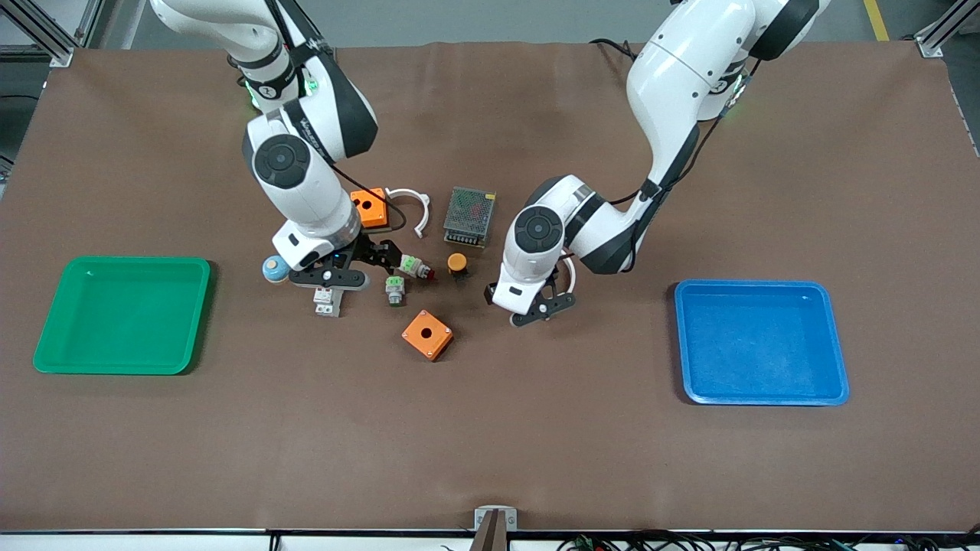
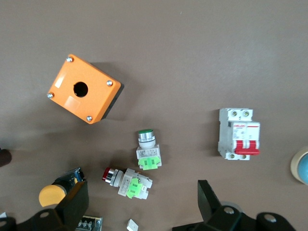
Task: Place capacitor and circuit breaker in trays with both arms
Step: 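Grasp the black capacitor with the left gripper while the right grasps the breaker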
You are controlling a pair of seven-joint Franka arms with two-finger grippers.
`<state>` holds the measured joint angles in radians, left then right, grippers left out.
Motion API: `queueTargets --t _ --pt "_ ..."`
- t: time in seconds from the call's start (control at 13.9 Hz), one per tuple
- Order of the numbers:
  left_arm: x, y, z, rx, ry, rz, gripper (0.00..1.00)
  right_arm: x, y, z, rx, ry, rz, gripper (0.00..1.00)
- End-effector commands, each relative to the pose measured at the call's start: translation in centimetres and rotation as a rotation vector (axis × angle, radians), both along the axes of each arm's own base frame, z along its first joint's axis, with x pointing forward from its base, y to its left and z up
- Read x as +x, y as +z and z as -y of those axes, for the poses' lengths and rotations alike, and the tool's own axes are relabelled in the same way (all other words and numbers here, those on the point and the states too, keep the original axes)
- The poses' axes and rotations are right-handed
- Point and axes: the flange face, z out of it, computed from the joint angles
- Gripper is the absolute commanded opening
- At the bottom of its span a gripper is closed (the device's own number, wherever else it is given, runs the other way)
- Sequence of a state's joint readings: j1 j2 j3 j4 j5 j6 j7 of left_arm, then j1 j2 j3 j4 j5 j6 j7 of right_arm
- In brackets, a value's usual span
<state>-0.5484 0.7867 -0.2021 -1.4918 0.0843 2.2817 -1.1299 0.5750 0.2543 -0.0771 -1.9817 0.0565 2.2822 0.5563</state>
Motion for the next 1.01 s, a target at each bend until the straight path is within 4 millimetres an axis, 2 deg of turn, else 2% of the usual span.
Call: queueTargets --t 0.0,0.07,0.36,0.5,0.72,0.79,0.93 --pt "0.2 -0.9 0.5 0.007 0.009 0.028 0.96 -0.2 -0.9 -1.5 0.005 -0.018 -0.001 1.00" --pt "0.2 -1.4 0.4 0.016 0.005 0.029 0.93 -0.2 -1.3 -1.8 0.003 -0.013 -0.004 1.00" --pt "0.0 -1.6 0.6 0.018 0.021 0.026 0.71 -0.4 -2.6 -3.0 -0.015 -0.007 -0.010 1.00" --pt "0.1 -1.6 0.5 0.017 0.024 0.025 0.64 -0.5 -3.2 -3.4 -0.015 -0.002 -0.006 1.00" --pt "0.0 -1.6 0.5 0.015 0.024 0.023 0.58 -0.6 -3.4 -3.4 -0.021 0.005 -0.006 1.00" --pt "0.0 -1.6 0.5 0.015 0.024 0.023 0.55 -0.5 -3.5 -3.2 -0.030 0.018 -0.004 1.00" --pt "-0.1 -1.6 0.5 0.016 0.023 0.022 0.48 0.5 -3.7 -1.0 -0.081 0.058 0.013 1.00"
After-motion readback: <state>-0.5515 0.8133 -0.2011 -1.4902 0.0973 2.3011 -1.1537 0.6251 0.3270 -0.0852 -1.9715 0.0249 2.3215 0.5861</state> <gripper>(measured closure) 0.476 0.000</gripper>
